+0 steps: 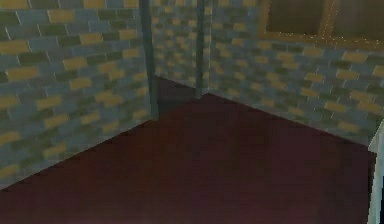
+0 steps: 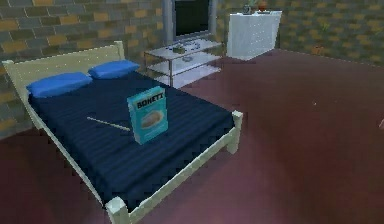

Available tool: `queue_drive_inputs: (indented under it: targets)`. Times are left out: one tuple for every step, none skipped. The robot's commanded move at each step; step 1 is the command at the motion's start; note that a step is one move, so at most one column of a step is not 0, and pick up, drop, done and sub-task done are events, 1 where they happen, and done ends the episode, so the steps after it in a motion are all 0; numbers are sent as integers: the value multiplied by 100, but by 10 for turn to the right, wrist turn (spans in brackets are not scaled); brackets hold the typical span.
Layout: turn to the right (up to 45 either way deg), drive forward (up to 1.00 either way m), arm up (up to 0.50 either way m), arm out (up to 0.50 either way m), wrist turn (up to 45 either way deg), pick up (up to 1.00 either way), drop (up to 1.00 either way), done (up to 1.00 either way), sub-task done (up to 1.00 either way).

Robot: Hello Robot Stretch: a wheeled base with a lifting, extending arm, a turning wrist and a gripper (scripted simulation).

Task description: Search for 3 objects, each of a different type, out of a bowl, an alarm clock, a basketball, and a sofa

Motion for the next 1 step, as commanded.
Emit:
queue_drive_inputs:
  targets:
    - [0, 60, 0, 0, 0, 0, 0, 0, 0]
